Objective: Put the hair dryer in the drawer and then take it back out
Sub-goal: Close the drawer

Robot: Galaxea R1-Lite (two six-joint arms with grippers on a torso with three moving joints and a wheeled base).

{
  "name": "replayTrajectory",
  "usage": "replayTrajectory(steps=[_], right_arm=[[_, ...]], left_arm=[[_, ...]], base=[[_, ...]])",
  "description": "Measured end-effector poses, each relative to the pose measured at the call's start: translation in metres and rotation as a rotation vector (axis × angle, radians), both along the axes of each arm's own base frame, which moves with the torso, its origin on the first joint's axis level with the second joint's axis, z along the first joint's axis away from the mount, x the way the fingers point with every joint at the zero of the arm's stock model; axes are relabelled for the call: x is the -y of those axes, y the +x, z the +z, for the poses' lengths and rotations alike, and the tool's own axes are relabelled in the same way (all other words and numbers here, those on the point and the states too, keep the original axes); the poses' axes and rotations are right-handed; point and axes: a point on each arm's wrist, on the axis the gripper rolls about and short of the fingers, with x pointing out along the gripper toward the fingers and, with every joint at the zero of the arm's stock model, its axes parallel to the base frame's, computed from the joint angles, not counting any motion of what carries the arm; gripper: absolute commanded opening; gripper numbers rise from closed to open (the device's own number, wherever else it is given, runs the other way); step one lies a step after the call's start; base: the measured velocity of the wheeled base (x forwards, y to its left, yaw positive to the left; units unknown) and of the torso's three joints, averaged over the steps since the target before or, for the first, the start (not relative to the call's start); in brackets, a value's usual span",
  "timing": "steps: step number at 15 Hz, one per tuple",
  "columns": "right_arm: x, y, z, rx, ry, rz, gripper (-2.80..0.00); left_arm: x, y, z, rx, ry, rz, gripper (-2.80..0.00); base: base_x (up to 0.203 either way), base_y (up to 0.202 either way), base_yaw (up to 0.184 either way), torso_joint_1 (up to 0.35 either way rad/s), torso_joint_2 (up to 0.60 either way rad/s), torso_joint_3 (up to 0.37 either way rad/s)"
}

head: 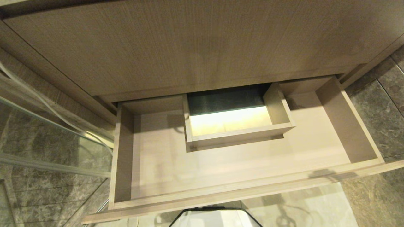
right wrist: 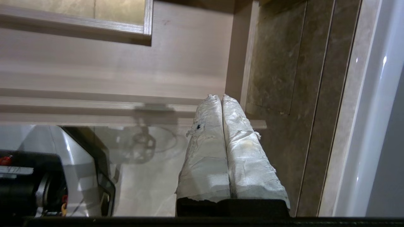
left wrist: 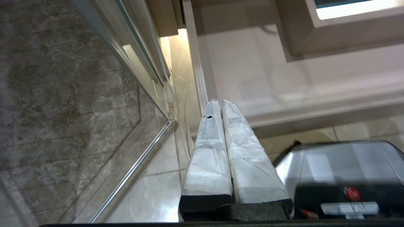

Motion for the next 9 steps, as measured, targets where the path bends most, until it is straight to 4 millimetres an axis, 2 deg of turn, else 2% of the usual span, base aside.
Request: replayTrajectory(steps=[3, 5, 9], right_arm=[[-0.0002, -0.0015, -0.0024, -0.011, 0.002, -0.001, -2.80], [-0.0004, -0.0025, -0.0045, -0.021, 0.002, -0.001, -2.80], [-0.0004, -0.0034, -0.0058, -0.021, 0.002, -0.003, -2.80]], left_arm=[[0.0000, 0.0000, -0.0001, -0.001, 0.000, 0.000, -2.80], [0.0000, 0.0000, -0.0004, -0.004, 0.000, 0.000, -2.80], [0.0000, 0.0000, -0.0003, -0.002, 0.000, 0.000, -2.80]], base=[[0.000, 0.000, 0.000, 0.091, 0.24, 0.354], [0.000, 0.000, 0.000, 0.130, 0.09, 0.199], [0.000, 0.000, 0.000, 0.071, 0.03, 0.074]])
